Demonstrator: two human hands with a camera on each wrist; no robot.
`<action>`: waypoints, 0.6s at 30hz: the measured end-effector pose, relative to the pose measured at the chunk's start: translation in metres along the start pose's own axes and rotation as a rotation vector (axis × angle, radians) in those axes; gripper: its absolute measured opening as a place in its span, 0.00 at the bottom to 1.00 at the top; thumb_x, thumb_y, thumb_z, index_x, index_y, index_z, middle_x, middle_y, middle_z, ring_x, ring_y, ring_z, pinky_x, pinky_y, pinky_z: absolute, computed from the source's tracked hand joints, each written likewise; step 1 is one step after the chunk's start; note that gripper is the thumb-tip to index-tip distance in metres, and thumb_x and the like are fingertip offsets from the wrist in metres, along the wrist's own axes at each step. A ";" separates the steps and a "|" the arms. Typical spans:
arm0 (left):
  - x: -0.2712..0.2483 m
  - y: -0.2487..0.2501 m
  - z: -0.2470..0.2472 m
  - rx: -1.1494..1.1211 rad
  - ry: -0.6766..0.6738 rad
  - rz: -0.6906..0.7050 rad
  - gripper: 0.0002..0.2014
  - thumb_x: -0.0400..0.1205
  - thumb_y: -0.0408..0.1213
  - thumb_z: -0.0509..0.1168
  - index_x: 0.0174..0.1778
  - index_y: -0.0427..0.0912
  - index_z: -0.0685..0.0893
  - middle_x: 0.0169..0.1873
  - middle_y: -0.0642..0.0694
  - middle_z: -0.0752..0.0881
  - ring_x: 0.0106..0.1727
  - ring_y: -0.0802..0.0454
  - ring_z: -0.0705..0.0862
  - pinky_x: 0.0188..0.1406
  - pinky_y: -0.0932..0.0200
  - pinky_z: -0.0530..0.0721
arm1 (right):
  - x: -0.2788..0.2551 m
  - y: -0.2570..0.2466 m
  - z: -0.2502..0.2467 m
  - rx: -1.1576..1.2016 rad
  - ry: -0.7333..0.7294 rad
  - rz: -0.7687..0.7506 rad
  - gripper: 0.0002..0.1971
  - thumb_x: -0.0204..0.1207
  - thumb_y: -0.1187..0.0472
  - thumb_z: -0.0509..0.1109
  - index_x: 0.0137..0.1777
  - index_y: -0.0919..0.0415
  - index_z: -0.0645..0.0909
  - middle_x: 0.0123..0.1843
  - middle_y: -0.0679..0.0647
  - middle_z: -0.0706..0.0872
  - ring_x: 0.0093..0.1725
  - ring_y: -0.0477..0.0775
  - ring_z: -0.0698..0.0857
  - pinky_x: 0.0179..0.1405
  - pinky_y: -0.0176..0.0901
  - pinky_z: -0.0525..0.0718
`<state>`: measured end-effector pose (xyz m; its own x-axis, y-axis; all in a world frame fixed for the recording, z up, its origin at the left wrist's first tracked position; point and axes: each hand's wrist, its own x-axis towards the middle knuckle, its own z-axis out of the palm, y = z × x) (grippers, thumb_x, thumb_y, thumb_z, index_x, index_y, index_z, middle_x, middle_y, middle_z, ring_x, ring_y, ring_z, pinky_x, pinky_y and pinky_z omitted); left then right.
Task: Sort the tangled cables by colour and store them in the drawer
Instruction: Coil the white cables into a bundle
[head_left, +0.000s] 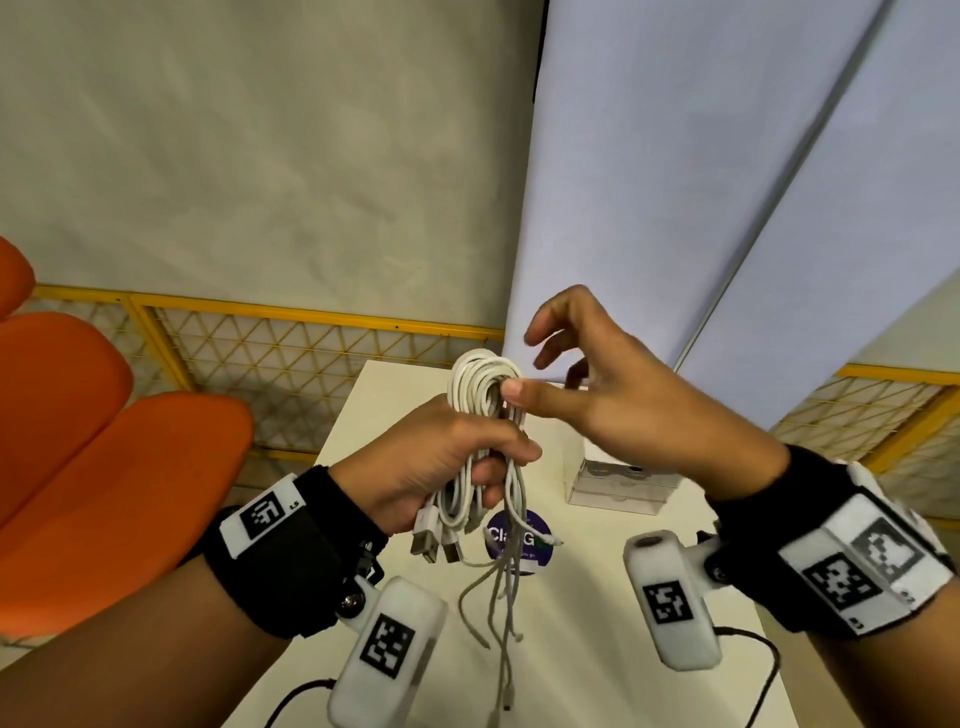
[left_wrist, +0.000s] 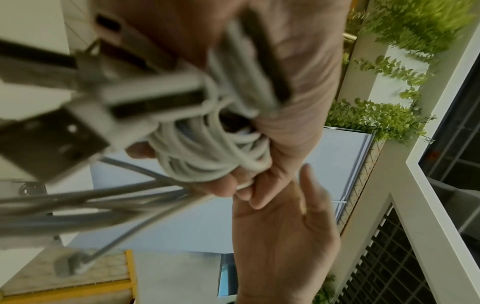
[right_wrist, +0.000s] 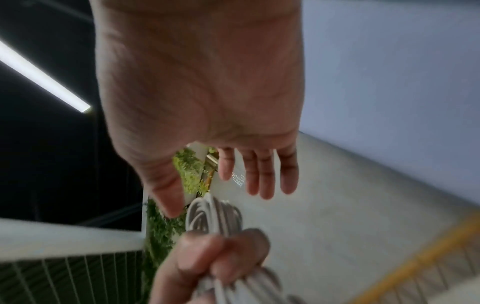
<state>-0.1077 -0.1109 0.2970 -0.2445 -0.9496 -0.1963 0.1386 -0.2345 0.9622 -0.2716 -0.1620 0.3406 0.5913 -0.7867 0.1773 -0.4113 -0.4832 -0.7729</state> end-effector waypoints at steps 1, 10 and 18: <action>-0.001 0.000 0.002 -0.014 -0.024 0.003 0.11 0.72 0.27 0.71 0.27 0.46 0.83 0.17 0.44 0.67 0.20 0.48 0.68 0.22 0.60 0.75 | 0.000 -0.003 -0.003 0.148 -0.067 0.033 0.23 0.71 0.51 0.78 0.61 0.54 0.72 0.59 0.49 0.82 0.60 0.45 0.82 0.56 0.36 0.81; -0.001 0.007 0.025 -0.011 -0.024 0.149 0.07 0.73 0.30 0.66 0.32 0.43 0.87 0.20 0.40 0.76 0.16 0.53 0.76 0.19 0.61 0.80 | -0.009 -0.029 0.024 0.549 -0.084 0.190 0.24 0.65 0.55 0.82 0.62 0.54 0.82 0.57 0.49 0.91 0.50 0.58 0.92 0.27 0.48 0.88; -0.014 0.018 0.032 0.138 -0.097 0.149 0.12 0.63 0.24 0.66 0.21 0.46 0.84 0.14 0.47 0.75 0.17 0.53 0.77 0.22 0.61 0.81 | -0.014 -0.035 0.027 0.525 0.034 0.121 0.06 0.72 0.69 0.78 0.40 0.60 0.83 0.46 0.53 0.94 0.46 0.66 0.92 0.38 0.71 0.89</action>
<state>-0.1324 -0.0955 0.3229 -0.3232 -0.9456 -0.0375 0.0490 -0.0563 0.9972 -0.2468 -0.1239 0.3490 0.5347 -0.8411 0.0814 -0.0675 -0.1386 -0.9881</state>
